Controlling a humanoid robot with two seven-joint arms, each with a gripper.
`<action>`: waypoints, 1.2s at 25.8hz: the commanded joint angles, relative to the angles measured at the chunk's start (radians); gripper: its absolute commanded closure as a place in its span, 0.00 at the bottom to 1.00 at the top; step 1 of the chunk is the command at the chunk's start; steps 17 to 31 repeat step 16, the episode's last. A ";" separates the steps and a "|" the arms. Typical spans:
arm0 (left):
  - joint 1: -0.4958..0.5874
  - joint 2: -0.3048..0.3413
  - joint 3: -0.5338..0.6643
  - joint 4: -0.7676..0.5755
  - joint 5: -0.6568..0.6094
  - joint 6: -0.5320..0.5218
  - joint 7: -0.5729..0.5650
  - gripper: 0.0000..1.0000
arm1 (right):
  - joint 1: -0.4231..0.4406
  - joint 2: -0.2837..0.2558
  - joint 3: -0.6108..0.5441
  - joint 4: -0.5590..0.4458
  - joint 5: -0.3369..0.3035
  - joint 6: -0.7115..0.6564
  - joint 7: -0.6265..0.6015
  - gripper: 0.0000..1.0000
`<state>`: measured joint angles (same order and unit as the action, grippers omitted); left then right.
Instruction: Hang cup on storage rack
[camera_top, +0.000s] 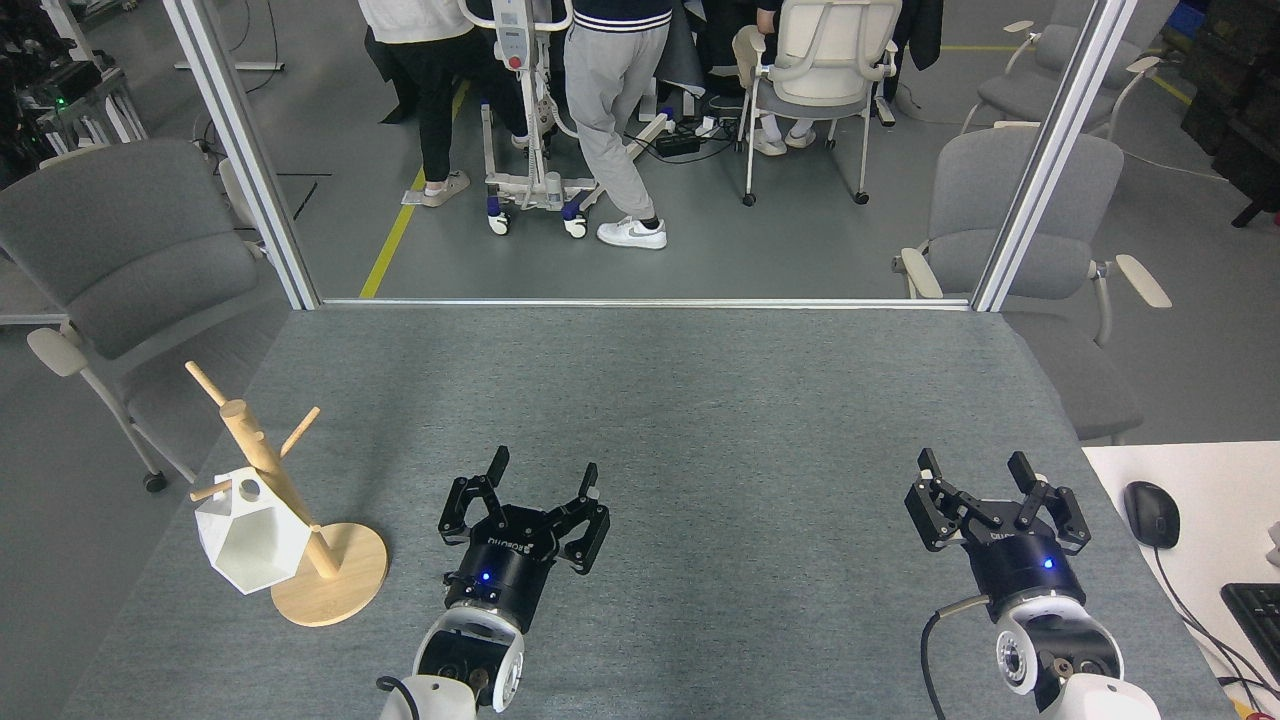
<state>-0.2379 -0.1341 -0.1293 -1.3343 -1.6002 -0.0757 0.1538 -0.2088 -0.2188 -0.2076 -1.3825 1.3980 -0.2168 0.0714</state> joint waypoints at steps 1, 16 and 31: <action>-0.041 -0.001 0.000 0.009 0.002 0.002 -0.007 0.01 | -0.029 0.010 -0.001 0.013 0.007 0.007 -0.002 0.01; -0.052 -0.001 0.002 0.010 0.003 0.001 -0.007 0.01 | -0.038 0.021 -0.004 0.014 0.006 -0.003 -0.022 0.01; -0.052 -0.001 0.002 0.010 0.003 0.001 -0.007 0.01 | -0.038 0.021 -0.004 0.014 0.006 -0.003 -0.022 0.01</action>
